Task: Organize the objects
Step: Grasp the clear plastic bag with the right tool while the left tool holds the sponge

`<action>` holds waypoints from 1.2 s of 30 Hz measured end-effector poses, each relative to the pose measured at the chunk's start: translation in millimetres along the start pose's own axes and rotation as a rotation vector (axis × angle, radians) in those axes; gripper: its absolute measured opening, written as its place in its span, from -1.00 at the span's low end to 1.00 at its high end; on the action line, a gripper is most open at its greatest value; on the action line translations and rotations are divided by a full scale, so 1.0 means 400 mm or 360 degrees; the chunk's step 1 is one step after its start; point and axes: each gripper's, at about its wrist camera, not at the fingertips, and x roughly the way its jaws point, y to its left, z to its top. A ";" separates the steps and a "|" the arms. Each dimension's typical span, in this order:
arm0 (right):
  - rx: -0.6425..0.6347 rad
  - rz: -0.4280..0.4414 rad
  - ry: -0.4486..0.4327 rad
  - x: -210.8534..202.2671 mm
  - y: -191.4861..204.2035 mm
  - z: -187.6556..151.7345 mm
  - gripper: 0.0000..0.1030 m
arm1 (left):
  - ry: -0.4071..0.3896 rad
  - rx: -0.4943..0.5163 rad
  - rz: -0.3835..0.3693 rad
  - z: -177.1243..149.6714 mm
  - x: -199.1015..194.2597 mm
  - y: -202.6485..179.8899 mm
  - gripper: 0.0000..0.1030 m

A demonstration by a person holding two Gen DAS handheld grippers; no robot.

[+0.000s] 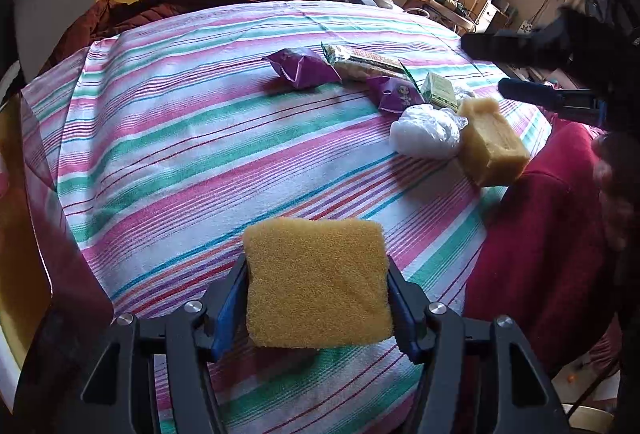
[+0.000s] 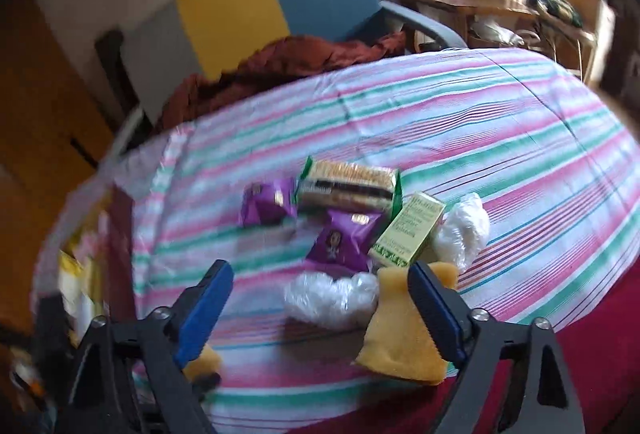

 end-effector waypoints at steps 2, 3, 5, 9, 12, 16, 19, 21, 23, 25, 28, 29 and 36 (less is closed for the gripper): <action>-0.0115 -0.0051 0.0097 0.031 0.027 -0.005 0.68 | -0.0004 0.0005 0.0001 -0.002 0.000 -0.001 0.21; -0.0163 -0.0081 0.0148 0.048 0.039 -0.008 0.65 | -0.0007 0.0004 -0.0002 -0.003 0.000 0.000 0.22; -0.0225 -0.0183 0.0240 0.086 0.051 -0.010 0.65 | -0.0016 -0.0005 -0.0021 -0.005 -0.001 0.005 0.22; -0.0334 -0.0323 0.0356 0.151 0.065 -0.015 0.65 | -0.0026 -0.0057 -0.0079 -0.006 -0.003 0.021 0.22; -0.0482 -0.0421 0.0419 0.190 0.094 -0.033 0.46 | -0.0033 -0.0078 -0.0108 -0.009 -0.006 0.028 0.22; -0.0540 -0.0456 0.0417 0.190 0.101 -0.042 0.26 | -0.0043 -0.0092 -0.0130 -0.013 -0.010 0.030 0.22; -0.0481 -0.0399 0.0368 0.168 0.084 -0.033 0.10 | -0.0050 -0.0086 -0.0132 -0.016 -0.013 0.030 0.22; -0.0448 -0.0311 0.0305 0.144 0.082 -0.024 0.08 | -0.0058 -0.0083 -0.0134 -0.018 -0.016 0.029 0.22; -0.0422 -0.0255 0.0248 0.125 0.088 -0.012 0.08 | -0.0063 -0.0079 -0.0133 -0.018 -0.015 0.029 0.22; -0.0388 -0.0212 0.0213 0.107 0.084 -0.007 0.08 | -0.0067 -0.0058 -0.0117 -0.020 -0.016 0.025 0.21; -0.0368 -0.0146 0.0174 0.083 0.098 -0.013 0.08 | -0.0069 -0.0051 -0.0072 -0.023 -0.028 0.021 0.20; -0.0364 -0.0122 0.0160 0.076 0.104 -0.013 0.08 | -0.0075 -0.0048 -0.0066 -0.024 -0.032 0.023 0.20; -0.0344 0.0037 0.0073 0.033 0.176 -0.005 0.08 | -0.0202 -0.0018 -0.0016 -0.042 -0.132 0.026 0.20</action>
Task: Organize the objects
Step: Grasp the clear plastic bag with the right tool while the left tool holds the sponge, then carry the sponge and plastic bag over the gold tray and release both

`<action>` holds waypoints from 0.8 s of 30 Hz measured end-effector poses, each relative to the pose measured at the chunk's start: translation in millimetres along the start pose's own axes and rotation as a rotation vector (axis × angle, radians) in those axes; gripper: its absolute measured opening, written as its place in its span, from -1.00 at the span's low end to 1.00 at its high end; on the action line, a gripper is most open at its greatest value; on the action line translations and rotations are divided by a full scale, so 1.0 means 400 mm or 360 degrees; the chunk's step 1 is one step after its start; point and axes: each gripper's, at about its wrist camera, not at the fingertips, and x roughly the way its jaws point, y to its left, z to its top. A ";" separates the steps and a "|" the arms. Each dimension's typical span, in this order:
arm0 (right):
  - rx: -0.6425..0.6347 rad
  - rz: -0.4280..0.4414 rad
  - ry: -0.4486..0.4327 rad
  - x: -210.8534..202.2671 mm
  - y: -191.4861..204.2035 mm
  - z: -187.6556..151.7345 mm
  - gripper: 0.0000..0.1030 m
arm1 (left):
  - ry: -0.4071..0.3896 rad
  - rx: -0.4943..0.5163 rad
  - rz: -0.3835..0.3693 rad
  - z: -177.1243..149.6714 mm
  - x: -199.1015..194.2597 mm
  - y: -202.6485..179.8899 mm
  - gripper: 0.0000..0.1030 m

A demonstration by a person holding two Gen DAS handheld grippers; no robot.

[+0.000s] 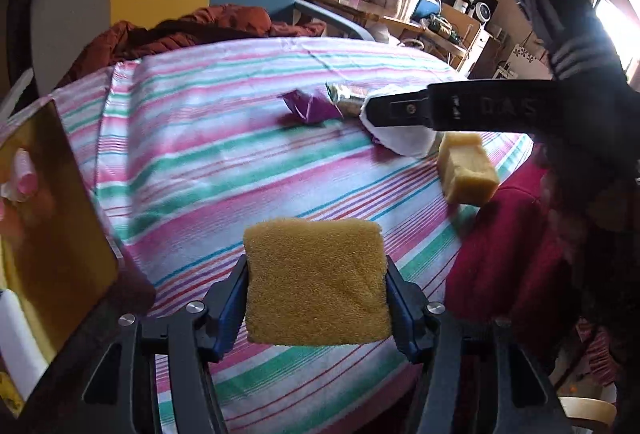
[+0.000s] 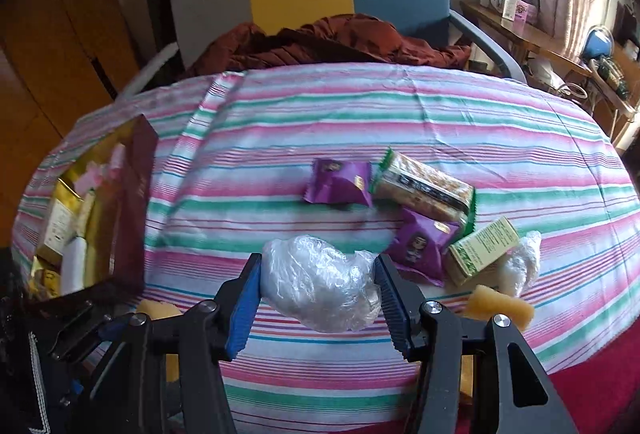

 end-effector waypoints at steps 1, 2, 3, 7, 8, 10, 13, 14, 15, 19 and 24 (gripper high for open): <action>-0.0001 0.0025 -0.0010 -0.005 0.009 0.004 0.08 | -0.0019 -0.0010 0.0005 0.000 -0.017 0.005 0.20; -0.0001 0.0048 -0.0022 -0.011 0.019 0.009 0.08 | -0.0041 -0.0024 0.0011 -0.002 -0.041 0.013 0.20; -0.0004 0.0071 -0.0034 -0.016 0.030 0.014 0.08 | -0.0056 -0.0038 0.0015 -0.004 -0.055 0.021 0.20; -0.0027 0.0163 -0.0063 -0.028 0.079 0.027 0.08 | -0.0140 -0.0151 0.0041 -0.012 -0.133 0.072 0.20; -0.0034 0.0189 -0.0065 -0.029 0.094 0.030 0.08 | -0.0169 -0.0193 0.0056 -0.015 -0.160 0.092 0.20; -0.0050 0.0234 -0.0064 -0.026 0.124 0.034 0.08 | -0.0212 -0.0251 0.0081 -0.021 -0.196 0.123 0.20; -0.0086 0.0305 -0.0056 -0.019 0.173 0.039 0.08 | -0.0270 -0.0373 0.0147 -0.038 -0.255 0.189 0.20; -0.0107 0.0336 -0.0050 -0.015 0.197 0.040 0.08 | -0.0286 -0.0407 0.0167 -0.044 -0.267 0.208 0.20; -0.0129 0.0360 -0.0044 -0.013 0.216 0.040 0.08 | -0.0300 -0.0435 0.0192 -0.050 -0.281 0.226 0.20; -0.0224 0.0469 -0.0025 -0.008 0.306 0.038 0.08 | -0.0334 -0.0553 0.0273 -0.085 -0.322 0.297 0.20; -0.0334 0.0564 0.0018 0.013 0.408 0.037 0.08 | -0.0349 -0.0671 0.0379 -0.136 -0.362 0.381 0.20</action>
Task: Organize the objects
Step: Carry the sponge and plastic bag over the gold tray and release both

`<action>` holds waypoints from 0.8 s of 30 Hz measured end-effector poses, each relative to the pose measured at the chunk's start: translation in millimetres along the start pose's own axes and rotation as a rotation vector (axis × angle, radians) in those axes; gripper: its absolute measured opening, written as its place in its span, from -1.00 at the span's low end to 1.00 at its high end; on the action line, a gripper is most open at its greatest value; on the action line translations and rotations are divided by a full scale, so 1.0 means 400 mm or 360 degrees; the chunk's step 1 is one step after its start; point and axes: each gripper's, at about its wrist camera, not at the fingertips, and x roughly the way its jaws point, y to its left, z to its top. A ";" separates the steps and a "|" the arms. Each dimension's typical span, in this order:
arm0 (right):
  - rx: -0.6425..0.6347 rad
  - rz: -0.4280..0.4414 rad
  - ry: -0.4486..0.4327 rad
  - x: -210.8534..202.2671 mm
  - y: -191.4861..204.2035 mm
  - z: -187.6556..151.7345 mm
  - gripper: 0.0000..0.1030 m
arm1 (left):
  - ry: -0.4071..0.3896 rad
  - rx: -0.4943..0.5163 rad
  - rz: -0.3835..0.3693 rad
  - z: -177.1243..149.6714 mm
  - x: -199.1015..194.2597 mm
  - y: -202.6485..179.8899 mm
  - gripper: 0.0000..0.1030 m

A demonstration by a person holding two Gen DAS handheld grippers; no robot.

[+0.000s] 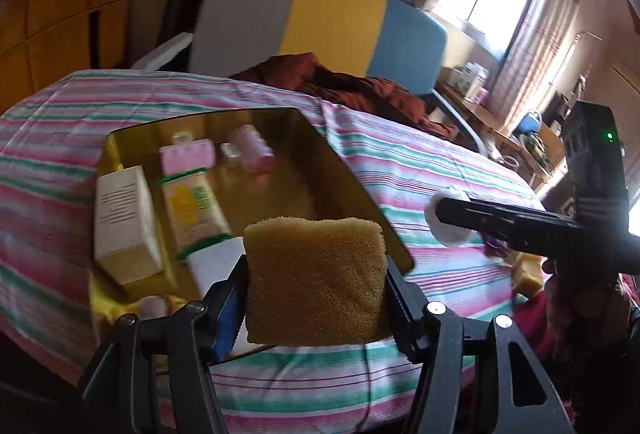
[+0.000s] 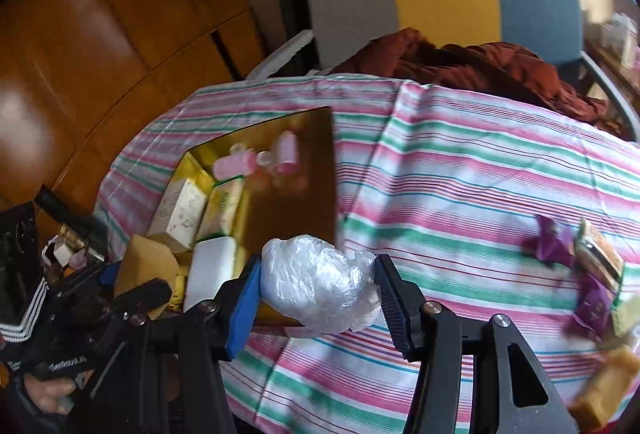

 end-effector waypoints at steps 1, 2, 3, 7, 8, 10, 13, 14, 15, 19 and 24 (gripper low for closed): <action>-0.0019 0.0015 0.0011 0.010 0.015 0.002 0.08 | -0.0004 -0.0017 0.0014 0.000 -0.003 0.013 0.20; -0.0038 0.0032 0.0021 0.020 0.030 0.004 0.08 | -0.0010 -0.0038 0.0030 0.001 -0.006 0.028 0.20; -0.0054 0.0047 0.0032 0.029 0.043 0.005 0.09 | -0.0010 -0.0051 0.0046 0.003 -0.008 0.042 0.20; -0.0108 0.0085 0.0089 0.070 0.086 0.007 0.09 | -0.0002 -0.0085 0.0102 0.008 0.000 0.083 0.21; -0.0117 0.0092 0.0103 0.080 0.096 0.007 0.09 | 0.0005 -0.0095 0.0107 0.010 0.005 0.094 0.21; -0.0136 0.0101 0.0137 0.104 0.115 0.005 0.12 | 0.0013 -0.0100 0.0110 0.014 0.012 0.104 0.22; -0.0145 0.0159 0.0223 0.155 0.139 -0.003 0.22 | 0.0043 -0.0109 0.0126 0.018 0.026 0.116 0.28; -0.0151 0.0201 0.0256 0.172 0.149 -0.008 0.24 | 0.0074 -0.0123 0.0130 0.014 0.035 0.125 0.30; -0.0165 0.0263 0.0309 0.192 0.162 -0.018 0.27 | 0.0106 -0.0127 0.0133 0.010 0.045 0.131 0.31; -0.0203 0.0307 0.0419 0.243 0.190 -0.054 0.30 | 0.0228 -0.0138 0.0238 -0.021 0.075 0.156 0.33; -0.0176 0.0346 0.0380 0.226 0.180 -0.061 0.47 | 0.0174 -0.0139 0.0196 -0.024 0.036 0.166 0.46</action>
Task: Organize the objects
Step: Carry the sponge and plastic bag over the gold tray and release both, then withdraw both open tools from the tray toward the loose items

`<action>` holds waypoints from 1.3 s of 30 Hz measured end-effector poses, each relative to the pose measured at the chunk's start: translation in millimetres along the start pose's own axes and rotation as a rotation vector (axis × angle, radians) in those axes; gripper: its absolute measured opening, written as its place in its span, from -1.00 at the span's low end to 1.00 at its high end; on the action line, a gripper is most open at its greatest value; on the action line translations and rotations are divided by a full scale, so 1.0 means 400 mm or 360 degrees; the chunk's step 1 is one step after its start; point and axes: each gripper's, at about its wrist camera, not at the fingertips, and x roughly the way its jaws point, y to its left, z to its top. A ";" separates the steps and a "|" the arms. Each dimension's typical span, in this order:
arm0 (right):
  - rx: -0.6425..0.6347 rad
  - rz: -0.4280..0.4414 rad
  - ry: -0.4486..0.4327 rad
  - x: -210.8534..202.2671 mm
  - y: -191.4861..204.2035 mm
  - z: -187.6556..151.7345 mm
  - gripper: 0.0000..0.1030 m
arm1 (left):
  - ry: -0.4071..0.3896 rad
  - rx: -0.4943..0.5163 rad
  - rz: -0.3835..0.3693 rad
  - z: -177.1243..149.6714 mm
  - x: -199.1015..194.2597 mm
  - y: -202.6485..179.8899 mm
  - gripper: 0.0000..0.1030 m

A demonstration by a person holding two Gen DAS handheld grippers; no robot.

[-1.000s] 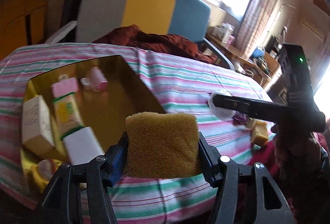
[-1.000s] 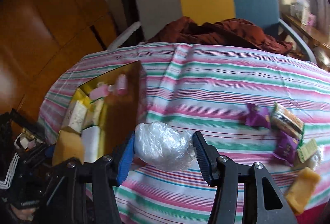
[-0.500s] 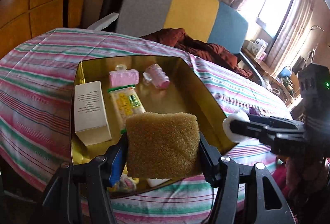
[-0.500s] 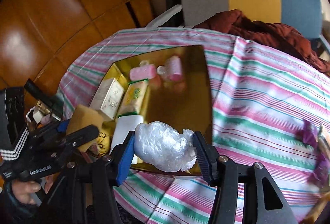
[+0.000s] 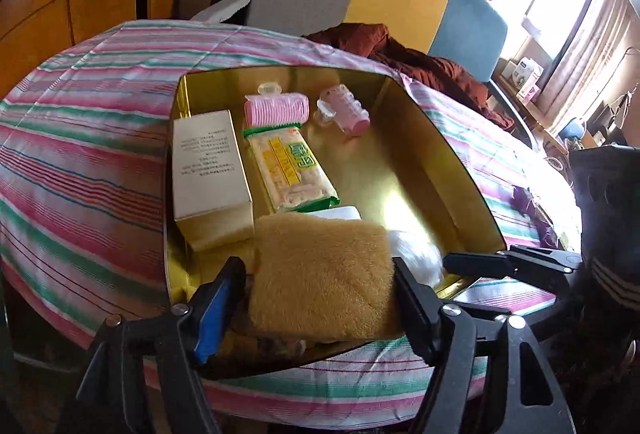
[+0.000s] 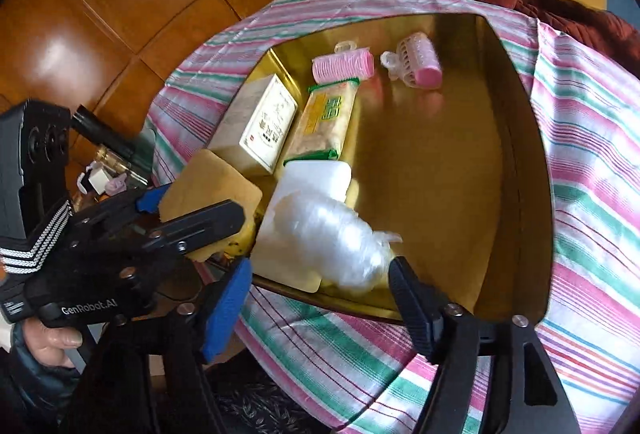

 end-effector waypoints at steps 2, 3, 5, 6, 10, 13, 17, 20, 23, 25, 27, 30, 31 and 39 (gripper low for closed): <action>0.0013 -0.0007 -0.0024 -0.015 -0.004 -0.004 0.50 | -0.0017 -0.0001 -0.0001 0.000 -0.013 0.003 0.52; 0.0019 -0.0011 -0.0034 -0.020 -0.007 -0.007 0.53 | -0.0027 -0.0011 0.0000 0.002 -0.017 0.007 0.53; 0.0032 -0.0035 -0.0053 -0.034 -0.004 -0.006 0.60 | -0.0055 -0.0037 -0.0005 0.006 -0.032 0.010 0.55; 0.0041 -0.0052 -0.0064 -0.041 -0.005 -0.010 0.61 | -0.0075 -0.0051 -0.0020 0.008 -0.041 0.012 0.56; 0.0071 -0.0094 -0.0098 -0.064 -0.012 -0.020 0.63 | -0.0093 -0.0030 -0.0092 0.016 -0.052 0.003 0.62; 0.0082 -0.0114 -0.0122 -0.079 -0.014 -0.025 0.64 | -0.0107 -0.0051 -0.0030 0.018 -0.054 0.004 0.62; 0.0101 -0.0134 -0.0152 -0.091 -0.019 -0.031 0.66 | -0.0103 0.0043 0.0229 0.009 -0.045 -0.011 0.61; 0.0128 -0.0150 -0.0179 -0.102 -0.029 -0.037 0.67 | -0.0073 0.0092 0.0339 0.002 -0.024 -0.014 0.61; 0.0153 -0.0166 -0.0203 -0.115 -0.039 -0.045 0.68 | -0.0050 0.0081 0.0369 0.000 0.006 -0.001 0.63; 0.0159 -0.0181 -0.0212 -0.123 -0.043 -0.048 0.68 | -0.0074 0.0066 0.0375 0.005 0.011 0.005 0.63; 0.0168 -0.0187 -0.0223 -0.130 -0.048 -0.052 0.68 | -0.0070 0.0059 0.0385 0.009 0.013 0.006 0.63; 0.0179 -0.0190 -0.0252 -0.142 -0.053 -0.058 0.71 | -0.0113 0.0031 0.0344 0.011 -0.015 0.003 0.61; 0.0187 -0.0190 -0.0261 -0.145 -0.055 -0.058 0.73 | -0.0146 0.0022 0.0324 0.013 -0.030 0.001 0.60; 0.0189 -0.0289 -0.0334 -0.177 -0.065 -0.066 0.84 | -0.0314 0.0073 0.0244 0.033 -0.107 -0.070 0.60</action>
